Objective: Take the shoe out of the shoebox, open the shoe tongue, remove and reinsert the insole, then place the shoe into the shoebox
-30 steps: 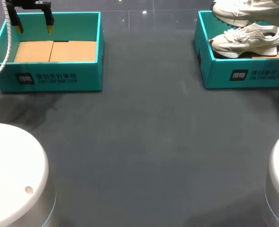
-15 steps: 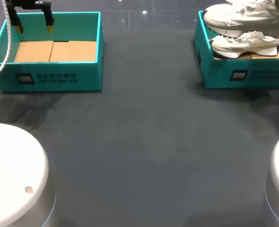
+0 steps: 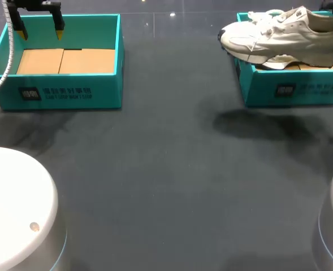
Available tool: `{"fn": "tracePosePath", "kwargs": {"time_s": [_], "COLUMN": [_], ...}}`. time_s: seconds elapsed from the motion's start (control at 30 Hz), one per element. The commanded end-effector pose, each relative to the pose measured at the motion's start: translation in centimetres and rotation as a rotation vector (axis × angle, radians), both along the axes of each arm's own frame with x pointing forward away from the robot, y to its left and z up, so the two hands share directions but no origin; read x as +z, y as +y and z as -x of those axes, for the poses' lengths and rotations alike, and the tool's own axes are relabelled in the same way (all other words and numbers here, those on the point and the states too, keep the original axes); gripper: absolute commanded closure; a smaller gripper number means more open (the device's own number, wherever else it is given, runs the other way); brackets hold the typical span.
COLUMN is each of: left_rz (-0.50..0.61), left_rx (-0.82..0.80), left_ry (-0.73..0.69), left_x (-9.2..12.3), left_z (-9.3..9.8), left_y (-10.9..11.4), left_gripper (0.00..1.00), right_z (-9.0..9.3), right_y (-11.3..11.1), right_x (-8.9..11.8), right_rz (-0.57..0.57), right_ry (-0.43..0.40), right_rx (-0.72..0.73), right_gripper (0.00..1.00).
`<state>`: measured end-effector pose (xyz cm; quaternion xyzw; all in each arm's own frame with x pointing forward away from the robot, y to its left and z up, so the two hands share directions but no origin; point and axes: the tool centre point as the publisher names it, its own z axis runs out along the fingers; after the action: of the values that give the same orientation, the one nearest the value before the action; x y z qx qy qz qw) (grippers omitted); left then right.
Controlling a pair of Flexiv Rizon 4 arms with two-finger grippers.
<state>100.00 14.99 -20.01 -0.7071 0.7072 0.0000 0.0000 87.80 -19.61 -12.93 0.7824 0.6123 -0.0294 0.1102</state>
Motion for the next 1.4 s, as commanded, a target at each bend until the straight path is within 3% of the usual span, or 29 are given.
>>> {"fn": "tracePosePath", "kwargs": {"time_s": [0.03,0.33,0.73,0.9,1.13,1.4], "left_rz": [0.0,0.0,0.0,0.0,0.0,0.0], "left_rx": [0.0,0.0,0.0,0.0,0.0,0.0], "left_ry": [0.0,0.0,0.0,0.0,0.0,0.0], "left_x": [0.0,0.0,0.0,0.0,0.0,0.0], "left_z": [0.0,0.0,0.0,0.0,0.0,0.0], "left_y": [0.0,0.0,0.0,0.0,0.0,0.0], "left_gripper": [0.0,0.0,0.0,0.0,0.0,0.0], "right_z": [0.5,0.5,8.4,11.7,14.8,17.5], "right_y": [-0.2,-0.2,5.7,9.4,15.4,19.8], "right_x": [0.1,0.1,-3.0,-5.7,-9.7,-12.8], "right_rz": [0.001,0.001,-0.04,-0.004,-0.012,-0.027], "right_ry": [-0.03,-0.03,-0.038,-0.027,-0.012,0.025], "right_rx": [0.005,0.005,-0.005,0.002,0.042,0.076], "right_gripper": [1.0,1.0,1.0,1.0,1.0,1.0]}}
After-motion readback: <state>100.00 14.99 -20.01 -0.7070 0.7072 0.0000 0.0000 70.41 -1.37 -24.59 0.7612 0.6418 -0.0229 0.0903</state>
